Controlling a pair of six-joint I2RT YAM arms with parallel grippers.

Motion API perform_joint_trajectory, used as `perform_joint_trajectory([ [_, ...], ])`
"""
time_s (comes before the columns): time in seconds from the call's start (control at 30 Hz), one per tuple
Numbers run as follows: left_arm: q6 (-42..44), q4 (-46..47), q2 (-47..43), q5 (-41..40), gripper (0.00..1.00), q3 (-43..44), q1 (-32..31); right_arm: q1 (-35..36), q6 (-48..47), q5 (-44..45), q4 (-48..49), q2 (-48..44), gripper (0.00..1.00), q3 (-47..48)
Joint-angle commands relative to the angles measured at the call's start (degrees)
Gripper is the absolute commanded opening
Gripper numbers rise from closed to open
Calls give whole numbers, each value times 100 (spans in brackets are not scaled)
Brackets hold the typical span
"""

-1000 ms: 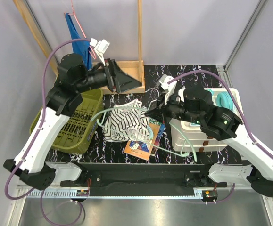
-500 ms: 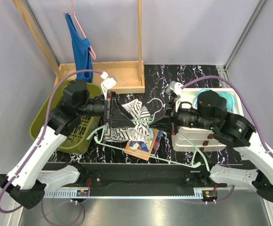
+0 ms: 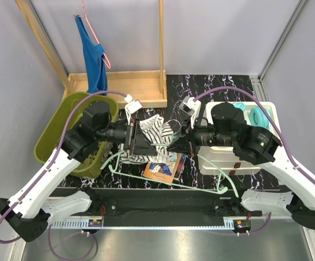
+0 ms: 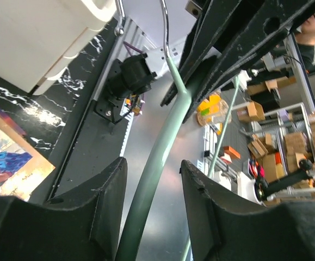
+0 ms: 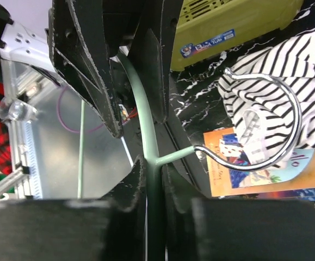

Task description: Remove the tank top from the hanger

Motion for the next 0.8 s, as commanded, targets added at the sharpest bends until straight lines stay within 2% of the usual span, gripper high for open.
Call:
perform_joint_trajectory([
  [0.0, -312, -15, -412, -579, 0, -38, -56, -34, 485, 317, 568, -91, 27, 96],
  [0.03, -321, -58, -465, -677, 0, -29, -56, -34, 564, 379, 567, -118, 42, 69],
  [0.1, -295, -103, -667, -836, 0, -21, -56, -34, 792, 414, 550, -275, 56, -36],
  [0.13, -243, -155, -728, -862, 0, -12, -56, -43, 889, 493, 515, -320, 74, -71],
  [0.27, 187, -480, -1079, -1056, 0, 76, -56, -34, 1468, 678, 191, -635, 100, -229],
  [0.43, 399, -569, -1317, -959, 0, -3, -56, -25, 1952, 792, -153, -1049, 100, -423],
  [0.6, 558, -1120, -1213, -1661, 0, 49, -65, -25, 2304, 845, -267, -1559, 100, -853],
  [0.67, 401, -1472, -932, -2100, 16, 50, -56, -34, 2322, 740, -267, -1533, 100, -977],
  [0.73, 303, -1685, -765, -1796, 26, -221, -65, -34, 2217, 574, -381, -1332, 100, -925],
  [0.77, 233, -1720, -808, -1716, 39, -371, -73, -34, 2051, 555, -460, -1244, 100, -889],
])
